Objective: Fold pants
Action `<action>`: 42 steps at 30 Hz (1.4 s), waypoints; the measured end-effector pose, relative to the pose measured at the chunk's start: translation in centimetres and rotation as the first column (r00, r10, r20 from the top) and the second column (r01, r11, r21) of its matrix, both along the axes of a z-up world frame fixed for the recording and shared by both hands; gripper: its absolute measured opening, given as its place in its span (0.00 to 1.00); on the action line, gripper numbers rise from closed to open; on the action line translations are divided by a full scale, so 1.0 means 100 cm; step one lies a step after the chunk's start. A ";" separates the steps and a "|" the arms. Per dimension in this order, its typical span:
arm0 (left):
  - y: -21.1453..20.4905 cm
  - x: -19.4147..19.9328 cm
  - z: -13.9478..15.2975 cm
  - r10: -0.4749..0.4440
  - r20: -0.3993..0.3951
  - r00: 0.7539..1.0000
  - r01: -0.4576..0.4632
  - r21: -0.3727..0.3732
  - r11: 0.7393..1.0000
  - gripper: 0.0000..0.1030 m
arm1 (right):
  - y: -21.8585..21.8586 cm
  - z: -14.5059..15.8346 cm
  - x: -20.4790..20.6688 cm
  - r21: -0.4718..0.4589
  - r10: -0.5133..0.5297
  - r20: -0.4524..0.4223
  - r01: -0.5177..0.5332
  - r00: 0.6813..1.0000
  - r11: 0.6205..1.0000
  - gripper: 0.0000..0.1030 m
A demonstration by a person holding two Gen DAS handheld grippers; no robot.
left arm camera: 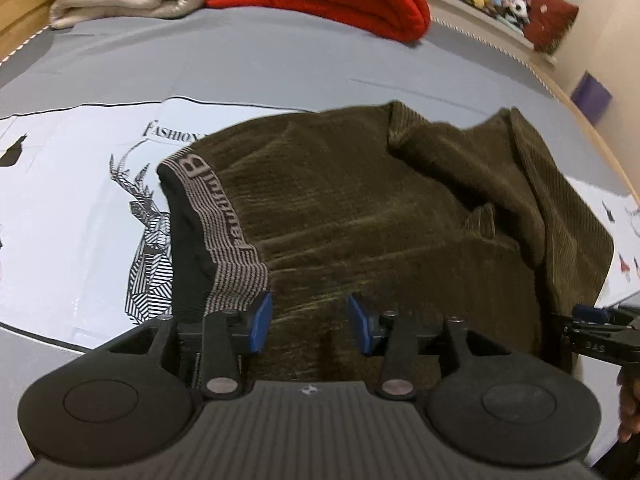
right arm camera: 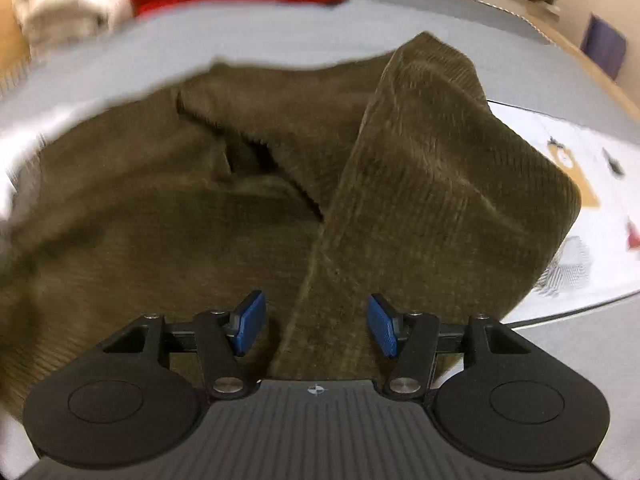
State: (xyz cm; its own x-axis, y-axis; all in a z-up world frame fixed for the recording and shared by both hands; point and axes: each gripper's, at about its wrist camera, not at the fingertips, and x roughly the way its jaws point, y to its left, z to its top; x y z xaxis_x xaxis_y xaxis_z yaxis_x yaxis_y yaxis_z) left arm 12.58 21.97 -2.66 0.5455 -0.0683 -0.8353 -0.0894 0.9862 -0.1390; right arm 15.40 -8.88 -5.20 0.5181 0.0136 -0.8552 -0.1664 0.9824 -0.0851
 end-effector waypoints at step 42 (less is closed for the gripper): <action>-0.112 0.005 -0.071 -0.443 -0.287 0.850 0.486 0.100 0.868 0.55 | -0.057 -0.007 0.149 -0.003 -0.059 0.081 0.060 0.995 0.998 0.46</action>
